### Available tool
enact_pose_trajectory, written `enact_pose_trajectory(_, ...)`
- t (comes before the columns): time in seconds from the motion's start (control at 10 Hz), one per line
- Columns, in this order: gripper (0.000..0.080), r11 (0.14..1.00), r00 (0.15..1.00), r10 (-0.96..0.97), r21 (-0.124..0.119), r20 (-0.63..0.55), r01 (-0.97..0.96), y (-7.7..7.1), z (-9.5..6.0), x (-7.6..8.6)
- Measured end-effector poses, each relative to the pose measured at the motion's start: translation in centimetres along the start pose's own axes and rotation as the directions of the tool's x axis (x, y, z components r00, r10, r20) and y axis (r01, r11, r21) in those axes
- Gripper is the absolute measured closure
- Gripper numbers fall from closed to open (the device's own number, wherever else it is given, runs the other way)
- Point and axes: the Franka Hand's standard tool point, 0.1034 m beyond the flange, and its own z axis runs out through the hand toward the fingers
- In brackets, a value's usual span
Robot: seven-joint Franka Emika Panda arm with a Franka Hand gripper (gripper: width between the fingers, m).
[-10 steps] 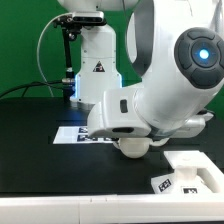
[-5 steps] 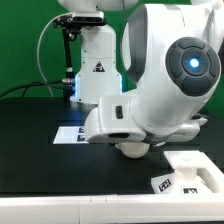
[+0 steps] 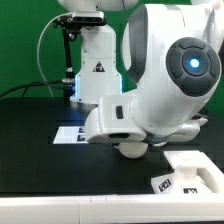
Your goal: Assemble lamp
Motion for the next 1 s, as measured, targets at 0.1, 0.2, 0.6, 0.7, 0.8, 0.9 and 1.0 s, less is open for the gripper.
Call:
enact_pose_trajectory(0.1, 0.0226, 0.998, 1.000, -0.011, 0.054, -0.012, 0.011, -0.6, -1.9, 0.0)
enact_pose_trajectory(0.2, 0.0226, 0.993, 0.995, -0.008, 0.120, -0.101, 0.020, -0.7, -4.3, 0.8)
enact_pose_trajectory(0.6, 0.0225, 0.986, 0.922, 0.053, 0.164, -0.384, 0.011, -0.7, -10.1, -1.6)
enact_pose_trajectory(0.7, 0.0225, 0.987, 0.877, 0.069, 0.163, -0.476, 0.010, -0.6, -10.6, -0.6)
enact_pose_trajectory(0.8, 0.0225, 0.987, 0.840, 0.081, 0.162, -0.536, 0.008, -0.5, -10.7, -0.7)
enact_pose_trajectory(0.9, 0.0225, 0.987, 0.825, 0.085, 0.161, -0.559, 0.007, -0.4, -10.4, -0.9)
enact_pose_trajectory(1.0, 0.0225, 0.983, 0.794, 0.103, 0.181, -0.599, 0.009, -0.6, -11.3, -0.8)
